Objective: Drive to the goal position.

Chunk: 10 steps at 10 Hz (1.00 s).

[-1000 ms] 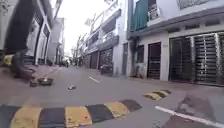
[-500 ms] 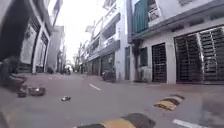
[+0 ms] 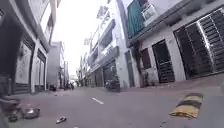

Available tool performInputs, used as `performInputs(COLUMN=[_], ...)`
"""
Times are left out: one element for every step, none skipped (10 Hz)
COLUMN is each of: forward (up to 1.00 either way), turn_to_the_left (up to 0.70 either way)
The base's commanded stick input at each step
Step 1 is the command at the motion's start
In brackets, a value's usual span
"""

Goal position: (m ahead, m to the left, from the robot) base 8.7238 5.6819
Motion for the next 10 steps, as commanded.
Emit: performInputs(forward=[1.0, 1.0, 1.0, 1.0, 1.0, 1.0, 1.0, 1.0, 1.0, 1.0], turn_to_the_left=[0.0, 0.0, 0.0, 0.0, 0.0, 0.0, 0.0, 0.0, 0.0, 0.0])
